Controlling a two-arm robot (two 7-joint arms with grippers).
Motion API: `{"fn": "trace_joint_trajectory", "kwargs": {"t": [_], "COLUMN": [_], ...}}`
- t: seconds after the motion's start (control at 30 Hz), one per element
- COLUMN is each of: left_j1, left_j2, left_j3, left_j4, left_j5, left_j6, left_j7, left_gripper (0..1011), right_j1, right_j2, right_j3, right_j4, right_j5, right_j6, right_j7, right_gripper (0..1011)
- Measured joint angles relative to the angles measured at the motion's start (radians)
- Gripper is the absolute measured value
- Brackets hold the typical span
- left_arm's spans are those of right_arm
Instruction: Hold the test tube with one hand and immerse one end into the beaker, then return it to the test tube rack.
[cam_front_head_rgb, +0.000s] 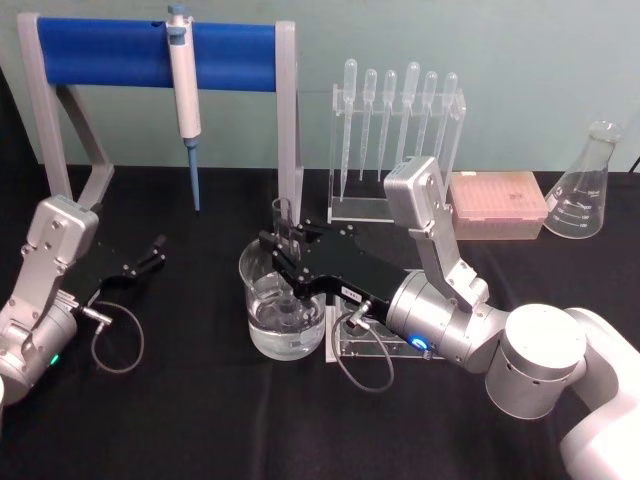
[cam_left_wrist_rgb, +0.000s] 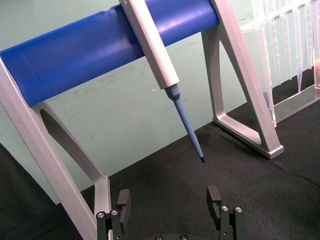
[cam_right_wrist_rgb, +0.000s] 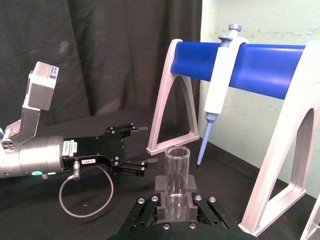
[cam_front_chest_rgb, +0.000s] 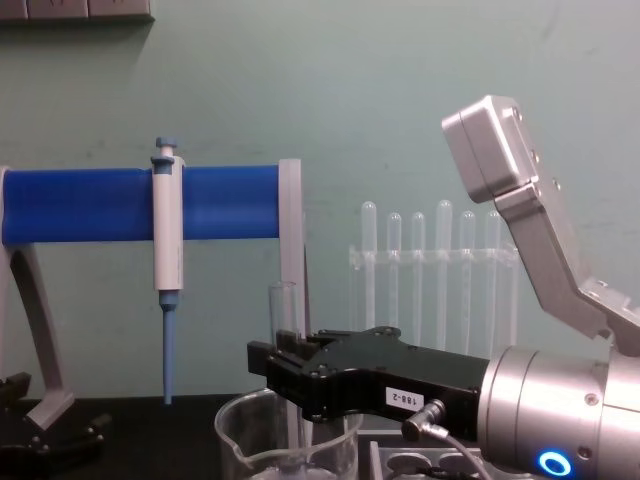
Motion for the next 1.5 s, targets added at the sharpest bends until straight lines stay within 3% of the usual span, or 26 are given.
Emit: {"fn": "trace_joint_trajectory", "kwargs": {"t": [1.5], "left_j1": [0.000], "left_j2": [0.000], "left_j3": [0.000], "left_j4": [0.000], "left_j5": [0.000], "left_j6": [0.000], "left_j7": [0.000], "left_gripper": [1000], "right_j1": [0.000], "right_j2": [0.000], "right_j3": [0.000], "right_j4": [0.000], "right_j5": [0.000], "right_j6": [0.000], "right_j7": [0.000], "right_gripper": [225]}}
